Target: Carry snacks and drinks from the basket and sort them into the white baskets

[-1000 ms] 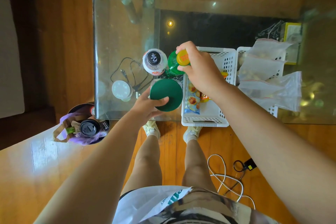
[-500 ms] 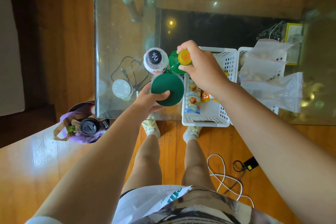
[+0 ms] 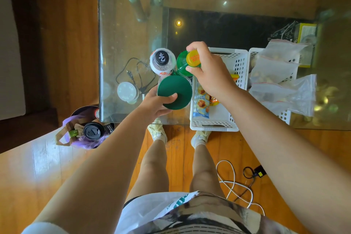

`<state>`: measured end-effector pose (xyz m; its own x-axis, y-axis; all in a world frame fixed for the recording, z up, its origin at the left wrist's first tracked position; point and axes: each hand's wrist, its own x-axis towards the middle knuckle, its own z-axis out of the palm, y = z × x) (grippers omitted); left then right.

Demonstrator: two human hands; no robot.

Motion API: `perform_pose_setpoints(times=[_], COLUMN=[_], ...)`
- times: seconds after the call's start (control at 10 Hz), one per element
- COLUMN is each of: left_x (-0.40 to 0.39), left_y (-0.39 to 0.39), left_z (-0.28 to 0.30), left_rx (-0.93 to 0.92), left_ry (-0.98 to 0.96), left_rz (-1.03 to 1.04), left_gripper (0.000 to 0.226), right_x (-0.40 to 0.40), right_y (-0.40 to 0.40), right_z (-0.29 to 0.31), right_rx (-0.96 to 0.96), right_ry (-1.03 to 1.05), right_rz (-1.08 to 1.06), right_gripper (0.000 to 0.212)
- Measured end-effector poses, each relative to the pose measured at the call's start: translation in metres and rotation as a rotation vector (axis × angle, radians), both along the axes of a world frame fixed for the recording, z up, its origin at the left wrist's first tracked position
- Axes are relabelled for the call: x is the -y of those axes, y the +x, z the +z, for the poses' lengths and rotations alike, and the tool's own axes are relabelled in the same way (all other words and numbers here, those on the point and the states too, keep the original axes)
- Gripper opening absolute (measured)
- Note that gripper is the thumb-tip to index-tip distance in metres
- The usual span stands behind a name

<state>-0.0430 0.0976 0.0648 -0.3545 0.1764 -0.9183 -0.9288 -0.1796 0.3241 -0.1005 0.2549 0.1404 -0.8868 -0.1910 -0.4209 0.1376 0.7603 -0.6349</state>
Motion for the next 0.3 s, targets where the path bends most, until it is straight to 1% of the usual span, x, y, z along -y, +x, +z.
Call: perform_pose_setpoints(times=[0.1, 0.2, 0.3], left_x=[-0.001, -0.004, -0.006], left_y=[0.001, 0.000, 0.005], left_z=[-0.001, 0.001, 0.009], left_rx=[-0.001, -0.009, -0.023], left_ry=[-0.083, -0.225, -0.388], left_rz=[-0.058, -0.087, -0.083], left_gripper=[0.056, 0.067, 0.084], right_x=[-0.002, -0.005, -0.021], right_y=[0.003, 0.003, 0.018], right_z=[-0.004, -0.001, 0.007], right_rx=[0.051, 0.161, 0.198], right_ry=[-0.069, -0.151, -0.209], right_rz=[-0.036, -0.141, -0.250], right_gripper=[0.054, 0.064, 0.062])
